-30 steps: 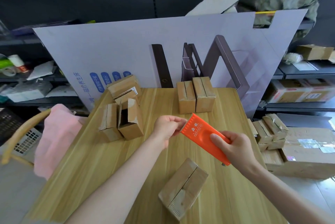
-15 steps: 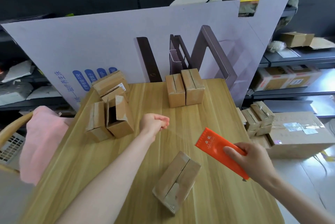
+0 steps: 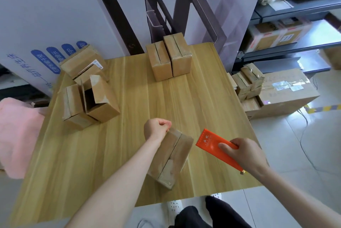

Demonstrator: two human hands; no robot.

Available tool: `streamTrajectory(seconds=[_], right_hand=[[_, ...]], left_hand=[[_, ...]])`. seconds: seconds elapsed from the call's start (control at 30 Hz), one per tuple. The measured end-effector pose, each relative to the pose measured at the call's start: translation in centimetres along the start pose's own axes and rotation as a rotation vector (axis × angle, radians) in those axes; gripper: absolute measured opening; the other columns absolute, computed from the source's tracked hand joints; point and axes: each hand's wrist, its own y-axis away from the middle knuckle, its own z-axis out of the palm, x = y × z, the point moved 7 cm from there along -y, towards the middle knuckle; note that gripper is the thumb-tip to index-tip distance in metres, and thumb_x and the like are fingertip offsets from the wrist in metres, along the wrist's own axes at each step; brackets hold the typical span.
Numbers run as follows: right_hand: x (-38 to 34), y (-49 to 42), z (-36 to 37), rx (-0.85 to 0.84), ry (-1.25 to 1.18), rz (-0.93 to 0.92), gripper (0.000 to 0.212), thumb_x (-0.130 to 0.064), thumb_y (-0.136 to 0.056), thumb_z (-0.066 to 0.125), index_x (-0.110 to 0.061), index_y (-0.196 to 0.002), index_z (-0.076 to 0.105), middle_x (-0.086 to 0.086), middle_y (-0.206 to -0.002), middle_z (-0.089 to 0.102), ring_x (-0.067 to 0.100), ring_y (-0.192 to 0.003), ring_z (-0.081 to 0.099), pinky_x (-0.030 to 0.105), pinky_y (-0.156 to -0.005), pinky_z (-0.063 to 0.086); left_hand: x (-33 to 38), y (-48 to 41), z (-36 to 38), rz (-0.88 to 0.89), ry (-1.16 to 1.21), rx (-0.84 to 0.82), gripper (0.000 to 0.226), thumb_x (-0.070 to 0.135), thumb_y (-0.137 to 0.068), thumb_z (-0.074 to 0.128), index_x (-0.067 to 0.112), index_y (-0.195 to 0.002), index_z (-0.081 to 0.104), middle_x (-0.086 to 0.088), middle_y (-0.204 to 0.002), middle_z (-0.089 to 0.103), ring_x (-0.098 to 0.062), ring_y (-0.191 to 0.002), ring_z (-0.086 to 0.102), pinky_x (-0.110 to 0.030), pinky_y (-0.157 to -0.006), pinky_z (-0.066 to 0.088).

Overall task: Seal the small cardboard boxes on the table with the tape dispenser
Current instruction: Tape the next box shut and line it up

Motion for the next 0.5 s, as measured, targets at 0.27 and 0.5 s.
streamTrajectory(seconds=[0.27, 0.5], right_hand=[[0.2, -1.6, 2.0, -0.012, 0.107, 0.047, 0.041, -0.059, -0.082, 0.056, -0.023, -0.064, 0.06, -0.01, -0.06, 0.06, 0.006, -0.051, 0.058, 0.018, -0.04, 0.032], [-0.6, -2.5, 2.4, -0.029, 0.129, 0.045, 0.041, -0.058, -0.083, 0.054, -0.021, -0.065, 0.06, -0.006, -0.062, 0.061, 0.012, -0.05, 0.061, 0.022, -0.04, 0.042]], left_hand=[[-1.5, -0.4, 0.7, -0.022, -0.07, 0.073, 0.009, 0.023, -0.082, 0.072, 0.025, -0.073, 0.075, 0.012, -0.073, 0.072, -0.005, -0.067, 0.065, -0.02, -0.058, 0.043], [-2.0, -0.5, 1.0, 0.003, -0.231, 0.092, 0.02, 0.039, -0.089, 0.063, 0.032, -0.105, 0.072, 0.01, -0.107, 0.071, -0.015, -0.093, 0.065, -0.026, -0.073, 0.051]])
